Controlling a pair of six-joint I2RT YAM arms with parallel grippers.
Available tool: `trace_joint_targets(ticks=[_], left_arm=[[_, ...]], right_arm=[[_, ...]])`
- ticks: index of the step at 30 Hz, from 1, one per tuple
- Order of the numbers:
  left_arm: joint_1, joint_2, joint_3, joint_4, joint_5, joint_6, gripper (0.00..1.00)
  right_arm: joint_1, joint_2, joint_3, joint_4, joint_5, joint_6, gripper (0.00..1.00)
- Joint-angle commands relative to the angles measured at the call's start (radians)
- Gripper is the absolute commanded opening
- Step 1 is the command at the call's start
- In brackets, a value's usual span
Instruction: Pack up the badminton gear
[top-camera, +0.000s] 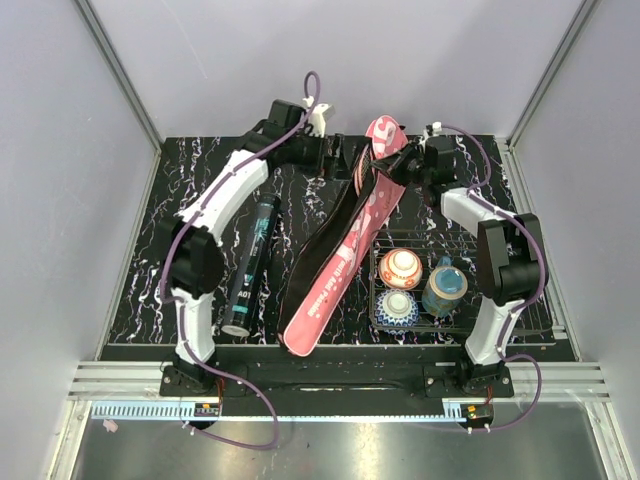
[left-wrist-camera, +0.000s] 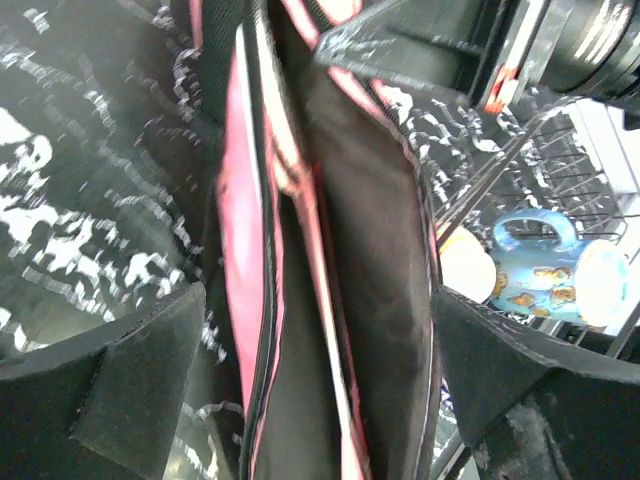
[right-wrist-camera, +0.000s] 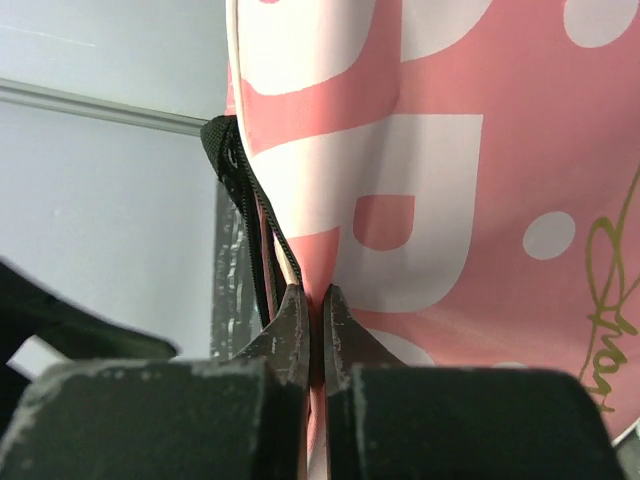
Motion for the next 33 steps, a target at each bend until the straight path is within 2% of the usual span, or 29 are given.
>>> trace_joint_targets(ticks=[1,3,6,8,9,10,13,14,16,19,23,28,29,31,33], left_arm=[[-0.017,0.152,0.132,0.062,0.210,-0.015,0.99],[-0.019,0.177,0.153,0.062,0.245,-0.015,0.99],[-0.017,0.203,0.169,0.053,0.227,-0.006,0.99],[-0.017,0.218,0.175,0.046,0.212,-0.002,0.96],[-0.017,0.224,0.186,0.021,0.215,0.007,0.90],[-0.017,0.236,0.209,0.007,0.235,0.009,0.71],[-0.022,0.229,0.238,-0.023,0.253,0.017,0.37],[-0.023,0.221,0.241,-0.026,0.253,0.018,0.15],[-0.023,0.198,0.249,-0.027,0.252,0.000,0.00],[-0.031,0.169,0.264,-0.027,0.258,-0.015,0.00],[-0.054,0.148,0.265,-0.033,0.236,-0.026,0.00],[-0.086,0.138,0.298,-0.053,0.197,-0.043,0.00],[-0.089,0.134,0.304,-0.058,0.189,-0.046,0.00],[-0.097,0.122,0.307,-0.059,0.167,-0.051,0.00],[-0.104,0.115,0.310,-0.070,0.125,-0.048,0.00]], right_arm=[[-0.011,-0.099,-0.033,0.296,-0.104,0.135,0.00],[-0.015,-0.104,-0.043,0.333,-0.116,0.158,0.00],[-0.014,-0.110,-0.046,0.353,-0.121,0.168,0.00],[-0.014,-0.110,-0.046,0.362,-0.120,0.179,0.00],[-0.014,-0.112,-0.046,0.359,-0.118,0.181,0.00],[-0.014,-0.112,-0.044,0.356,-0.113,0.179,0.00],[-0.011,-0.103,-0.040,0.339,-0.075,0.170,0.00],[-0.006,-0.100,-0.037,0.326,-0.054,0.168,0.00],[0.003,-0.098,-0.023,0.303,-0.028,0.141,0.00],[0.038,-0.106,0.021,0.189,0.047,0.061,0.00],[0.101,-0.124,0.075,0.021,0.239,-0.006,0.00],[0.192,-0.109,0.193,-0.153,0.382,-0.204,0.00],[0.201,-0.106,0.201,-0.206,0.453,-0.238,0.00],[0.206,-0.096,0.230,-0.307,0.468,-0.302,0.01],[0.206,-0.096,0.265,-0.377,0.439,-0.339,0.07]])
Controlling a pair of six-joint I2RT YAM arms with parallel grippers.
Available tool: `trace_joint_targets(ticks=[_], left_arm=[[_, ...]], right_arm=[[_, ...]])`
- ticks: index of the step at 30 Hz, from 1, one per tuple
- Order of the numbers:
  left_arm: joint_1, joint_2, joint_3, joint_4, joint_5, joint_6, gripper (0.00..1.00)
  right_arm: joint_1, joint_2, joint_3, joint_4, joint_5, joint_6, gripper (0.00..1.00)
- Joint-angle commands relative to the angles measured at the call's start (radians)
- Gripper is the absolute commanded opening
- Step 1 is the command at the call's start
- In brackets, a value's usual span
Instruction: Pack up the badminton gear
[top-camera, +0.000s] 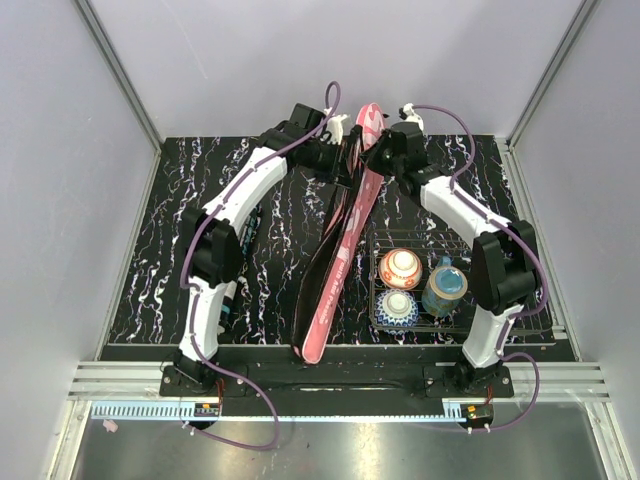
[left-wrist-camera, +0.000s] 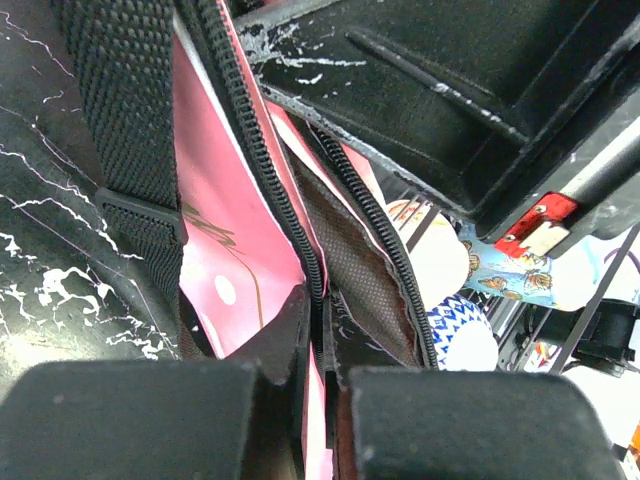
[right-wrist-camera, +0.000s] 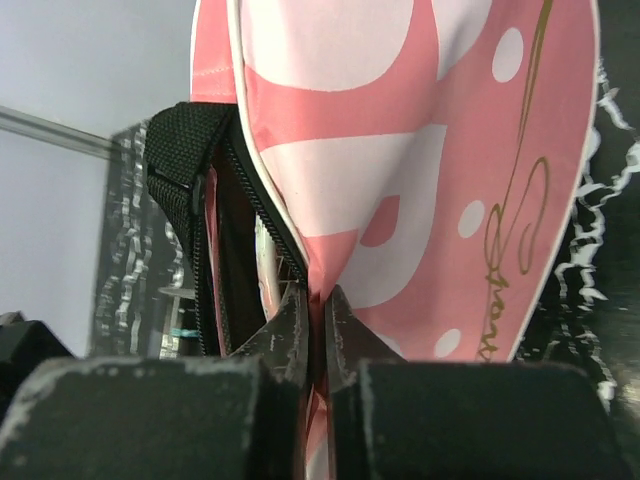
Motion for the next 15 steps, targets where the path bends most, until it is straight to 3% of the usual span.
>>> trace_joint_targets(ticks=[1,4,7,15], left_arm=[[-0.067,-0.109,0.070,0.033,-0.021,-0.020,0.00],[-0.079,-0.101,0.063,0.010,-0.075,-0.012,0.00],[-0.086,-0.103,0.046,0.018,-0.106,-0.027,0.00],[-0.093,-0.137,0.001,0.044,-0.138,-0.044,0.00]], right_arm=[[0.028,-0.062,0.102,-0.185,0.034,-0.156,0.17],[0.026,-0.099,0.108,-0.245,-0.041,-0.139,0.42],[0.013,-0.111,0.165,-0.320,-0.118,-0.138,0.58],[-0.087,-0.140,0.177,-0.297,-0.260,-0.148,0.58]])
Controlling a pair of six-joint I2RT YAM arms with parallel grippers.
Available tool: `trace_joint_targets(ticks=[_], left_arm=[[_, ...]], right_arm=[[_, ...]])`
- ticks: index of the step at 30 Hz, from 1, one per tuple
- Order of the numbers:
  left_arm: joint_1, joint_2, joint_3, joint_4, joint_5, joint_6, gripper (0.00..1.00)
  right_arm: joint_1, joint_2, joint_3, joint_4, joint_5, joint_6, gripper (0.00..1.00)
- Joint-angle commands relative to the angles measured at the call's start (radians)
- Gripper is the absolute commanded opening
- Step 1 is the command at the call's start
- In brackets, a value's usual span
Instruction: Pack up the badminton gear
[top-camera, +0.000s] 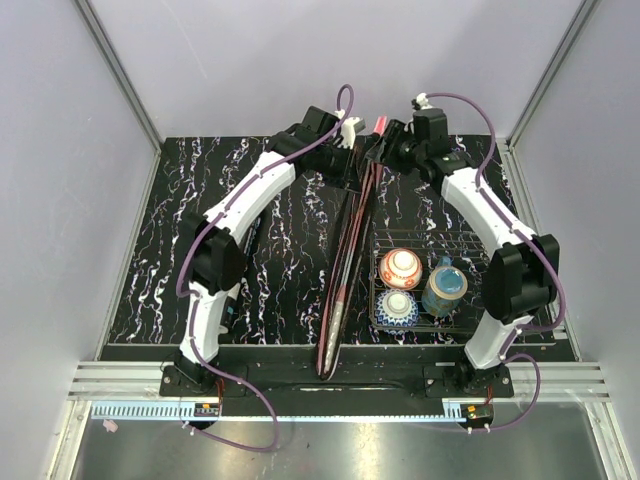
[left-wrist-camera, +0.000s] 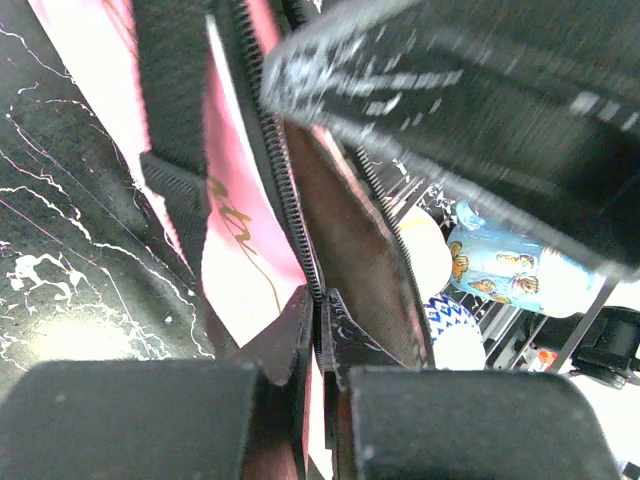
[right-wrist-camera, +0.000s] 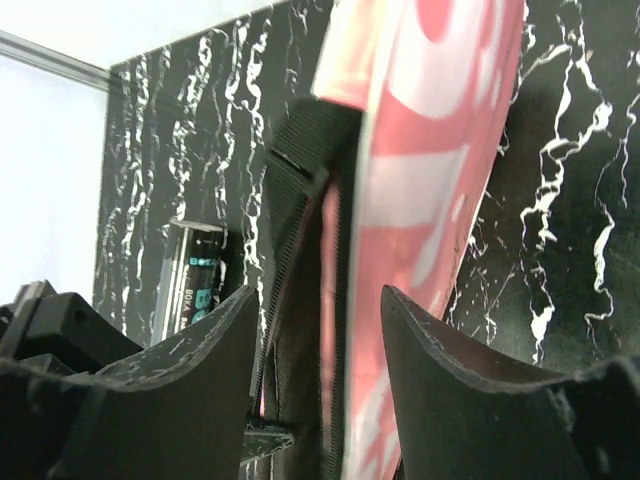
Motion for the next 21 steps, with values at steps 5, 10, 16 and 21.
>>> trace_joint_targets(ticks=[5,10,16,21], left_arm=[[-0.009,-0.084,-0.006,0.080,-0.007,-0.022,0.00],[-0.010,-0.083,-0.013,0.080,-0.027,-0.022,0.00],[-0.009,-0.075,-0.016,0.077,-0.030,-0.017,0.00],[-0.006,-0.074,-0.016,0.076,-0.023,-0.016,0.00]], right_arm=[[-0.043,-0.047,0.099,0.069,-0.154,-0.007,0.39],[-0.053,-0.021,0.134,0.037,-0.098,-0.015,0.39],[-0.056,-0.030,0.102,0.030,-0.075,-0.023,0.30],[-0.068,-0.024,0.091,0.032,-0.063,-0.033,0.23]])
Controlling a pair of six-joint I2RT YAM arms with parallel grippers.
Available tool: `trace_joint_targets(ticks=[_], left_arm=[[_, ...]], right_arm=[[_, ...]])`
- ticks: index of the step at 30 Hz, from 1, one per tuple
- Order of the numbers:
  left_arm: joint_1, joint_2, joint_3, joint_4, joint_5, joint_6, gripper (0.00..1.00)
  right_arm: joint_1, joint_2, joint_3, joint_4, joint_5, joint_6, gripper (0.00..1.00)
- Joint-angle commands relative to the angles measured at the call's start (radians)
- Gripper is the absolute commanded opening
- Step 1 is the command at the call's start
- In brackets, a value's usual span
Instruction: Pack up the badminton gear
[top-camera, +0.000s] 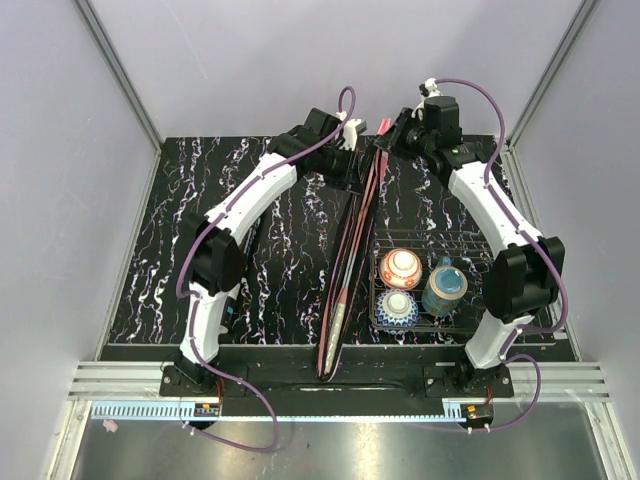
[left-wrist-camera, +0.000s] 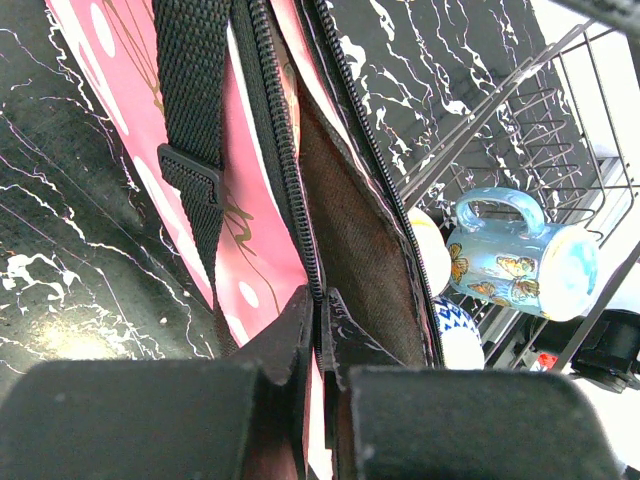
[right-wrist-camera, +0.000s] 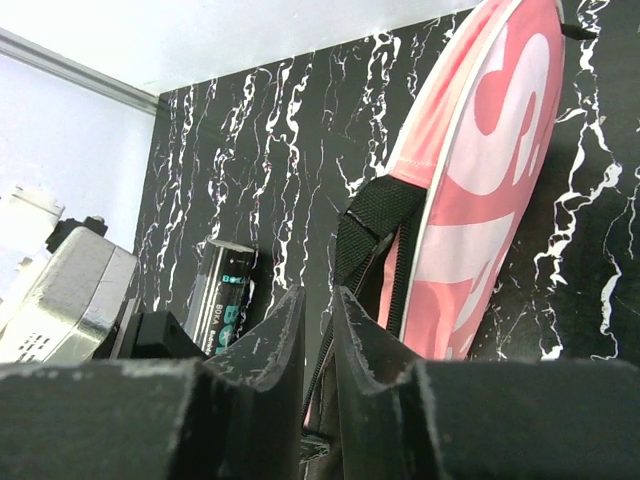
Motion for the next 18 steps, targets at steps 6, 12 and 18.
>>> trace_joint_targets(ticks=[6,12,18], left_arm=[[0.001,-0.061,0.006,0.057,0.002,0.000,0.00],[0.000,-0.058,0.006,0.057,0.010,0.000,0.00],[0.001,-0.057,0.009,0.057,0.019,-0.003,0.00]], right_arm=[[-0.033,0.016,0.020,0.032,0.018,0.005,0.26],[-0.041,0.060,0.035,0.056,-0.042,0.022,0.28],[-0.039,0.088,0.052,0.070,-0.048,0.031,0.26]])
